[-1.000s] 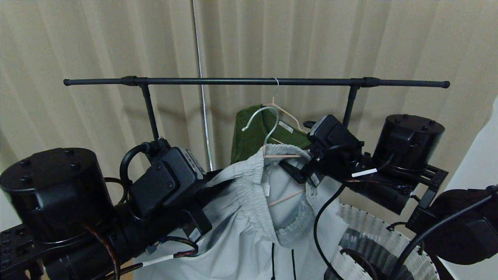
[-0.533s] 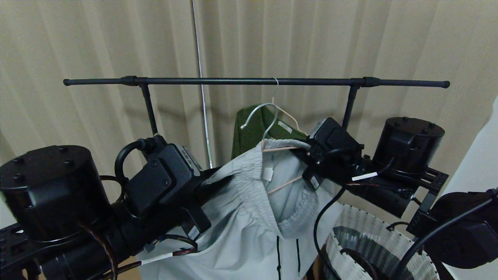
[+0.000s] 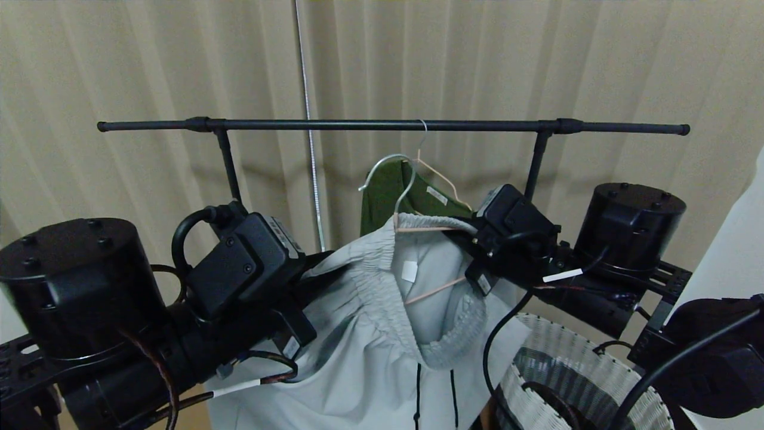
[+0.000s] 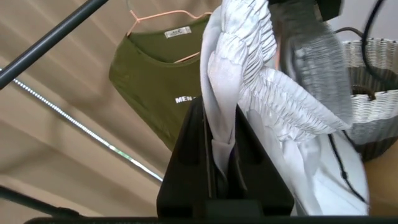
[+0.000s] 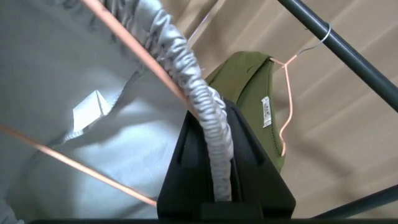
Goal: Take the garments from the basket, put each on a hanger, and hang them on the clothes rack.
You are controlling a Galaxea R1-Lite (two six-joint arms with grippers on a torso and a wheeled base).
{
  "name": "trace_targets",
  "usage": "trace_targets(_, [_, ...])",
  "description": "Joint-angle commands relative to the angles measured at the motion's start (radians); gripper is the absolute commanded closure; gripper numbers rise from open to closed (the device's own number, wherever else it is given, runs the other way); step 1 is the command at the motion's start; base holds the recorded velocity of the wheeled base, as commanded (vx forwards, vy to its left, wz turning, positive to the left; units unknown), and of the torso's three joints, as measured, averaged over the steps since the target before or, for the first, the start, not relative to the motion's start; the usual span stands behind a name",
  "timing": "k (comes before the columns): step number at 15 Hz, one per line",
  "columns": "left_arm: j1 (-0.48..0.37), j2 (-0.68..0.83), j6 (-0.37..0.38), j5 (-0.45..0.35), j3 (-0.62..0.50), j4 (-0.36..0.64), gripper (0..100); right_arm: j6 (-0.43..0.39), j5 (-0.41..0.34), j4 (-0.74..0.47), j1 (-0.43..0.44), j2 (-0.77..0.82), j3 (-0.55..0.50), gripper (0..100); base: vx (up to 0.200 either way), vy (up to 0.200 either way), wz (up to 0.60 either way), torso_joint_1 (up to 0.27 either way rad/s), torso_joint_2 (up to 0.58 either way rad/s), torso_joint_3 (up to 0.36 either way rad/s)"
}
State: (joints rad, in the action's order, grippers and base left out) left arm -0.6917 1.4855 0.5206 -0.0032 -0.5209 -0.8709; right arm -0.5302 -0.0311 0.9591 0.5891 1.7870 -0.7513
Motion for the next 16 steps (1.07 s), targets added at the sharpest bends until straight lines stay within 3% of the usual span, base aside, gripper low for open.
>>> trace_targets(1, [0.004,-0.002,-0.001,0.002,-0.002,0.000,100,-0.001,0.002,0.001,0.000,-0.005,0.001,100,0.000,0.000,0.00,0.000,0.00,0.000])
trace_targets(2, [0.004,-0.002,-0.001,0.002,-0.002,0.001,0,0.001,0.002,0.001,0.000,-0.006,0.000,100,0.000,0.000,0.00,0.000,0.00,0.000])
trace_targets(10, [0.018,-0.013,-0.002,0.003,0.013,-0.002,0,0.003,0.016,0.000,-0.038,-0.067,0.036,100,0.000,0.000,0.00,0.000,0.00,0.000])
trace_targets(16, [0.020,-0.079,-0.099,0.002,0.048,-0.002,0,0.001,0.040,-0.002,-0.138,-0.103,0.046,100,0.000,0.000,0.00,0.000,0.00,0.000])
